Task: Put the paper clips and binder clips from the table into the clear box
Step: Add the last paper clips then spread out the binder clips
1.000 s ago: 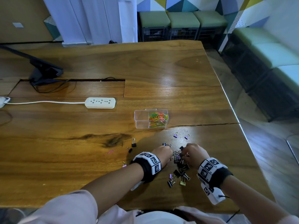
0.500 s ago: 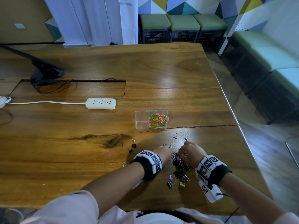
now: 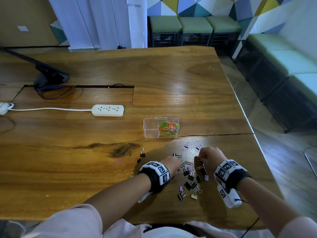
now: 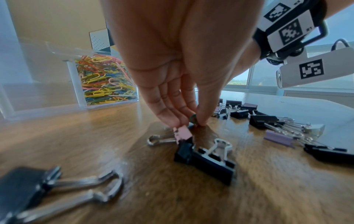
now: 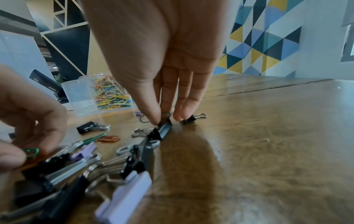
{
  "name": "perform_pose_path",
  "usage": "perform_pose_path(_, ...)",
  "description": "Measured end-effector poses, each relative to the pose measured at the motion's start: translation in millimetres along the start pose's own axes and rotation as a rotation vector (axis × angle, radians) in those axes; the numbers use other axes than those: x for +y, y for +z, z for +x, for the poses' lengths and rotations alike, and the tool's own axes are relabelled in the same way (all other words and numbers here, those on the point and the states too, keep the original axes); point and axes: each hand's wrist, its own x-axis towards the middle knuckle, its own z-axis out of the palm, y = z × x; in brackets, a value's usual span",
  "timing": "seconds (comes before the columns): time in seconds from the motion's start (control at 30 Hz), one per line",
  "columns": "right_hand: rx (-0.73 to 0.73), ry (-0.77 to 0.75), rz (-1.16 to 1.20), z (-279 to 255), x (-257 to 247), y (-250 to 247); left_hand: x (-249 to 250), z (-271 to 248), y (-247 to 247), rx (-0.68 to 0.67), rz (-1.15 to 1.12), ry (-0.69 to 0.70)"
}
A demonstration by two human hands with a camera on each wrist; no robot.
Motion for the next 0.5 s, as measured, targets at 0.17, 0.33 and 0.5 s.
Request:
perform_pose_path(0.17, -0.027, -0.06, 0.067, 2.8, -13.8, -1.5, -3.8, 2.7, 3.7, 0.008, -0.055, 0.006)
perform_pose_path(0.33, -0.092, -0.125, 0.023, 0.1, -29.8, 7.5, -12.4, 1.3, 7.7, 0.087, -0.121, -0.019)
perform_pose_path(0.5, -0.101, -0.125, -0.019, 0.2, -30.3, 8.4, -33.4, -7.8, -3.8, 0.269, -0.321, -0.084)
